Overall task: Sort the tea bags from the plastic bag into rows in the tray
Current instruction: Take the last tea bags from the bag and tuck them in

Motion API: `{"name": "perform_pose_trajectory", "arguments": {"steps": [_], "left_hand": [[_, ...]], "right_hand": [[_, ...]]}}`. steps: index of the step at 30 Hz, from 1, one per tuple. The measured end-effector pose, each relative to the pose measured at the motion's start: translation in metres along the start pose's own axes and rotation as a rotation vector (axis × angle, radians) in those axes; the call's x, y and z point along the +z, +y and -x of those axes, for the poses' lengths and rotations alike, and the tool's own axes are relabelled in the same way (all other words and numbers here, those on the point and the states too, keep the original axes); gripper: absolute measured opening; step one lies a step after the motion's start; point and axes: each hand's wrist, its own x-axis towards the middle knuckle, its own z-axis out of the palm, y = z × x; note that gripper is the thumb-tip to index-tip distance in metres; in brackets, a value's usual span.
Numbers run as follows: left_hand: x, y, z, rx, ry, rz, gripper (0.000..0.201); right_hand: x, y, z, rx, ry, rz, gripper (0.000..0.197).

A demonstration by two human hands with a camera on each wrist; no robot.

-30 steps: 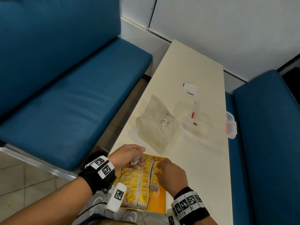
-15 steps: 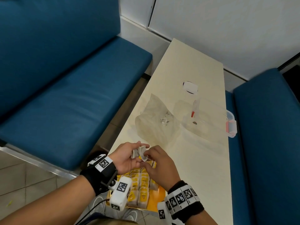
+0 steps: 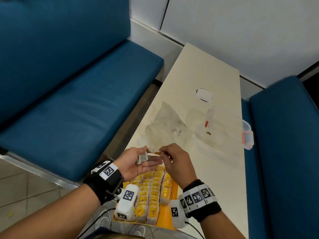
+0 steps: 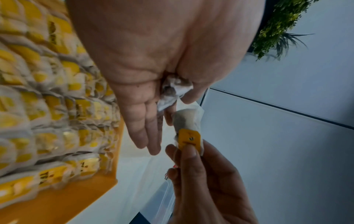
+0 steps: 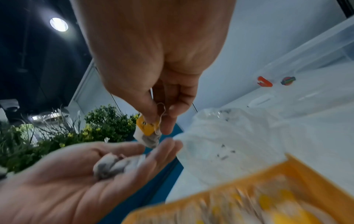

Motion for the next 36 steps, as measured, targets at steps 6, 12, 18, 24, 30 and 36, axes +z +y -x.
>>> {"name": "perform_pose_trajectory", "arguments": {"steps": [6, 12, 18, 24, 30, 36], "left_hand": [[-0.003, 0.021, -0.003, 0.139, 0.082, -0.15, 0.036], [-0.01, 0.023, -0.001, 0.175, 0.153, -0.247, 0.031], [-0.012, 0.021, 0.0, 0.226, 0.146, -0.397, 0.03], [-0.009, 0.019, 0.001, 0.317, 0.139, -0.622, 0.026], [0.011, 0.016, 0.004, 0.499, 0.06, -1.038, 0.04], [0.017, 0.009, -0.003, 0.582, 0.132, -1.192, 0.021]], "right_hand": [[-0.02, 0.0, -0.038, 0.039, -0.068, 0.099, 0.02], [-0.028, -0.003, -0.048, 0.198, -0.213, 0.187, 0.026], [-0.039, -0.005, -0.051, 0.337, -0.305, 0.339, 0.019], [-0.051, -0.008, -0.056, 0.381, -0.345, 0.426, 0.022], [-0.054, -0.025, -0.052, 0.254, -0.456, 0.289, 0.028], [-0.049, -0.033, -0.048, 0.199, -0.297, 0.177, 0.017]]}}
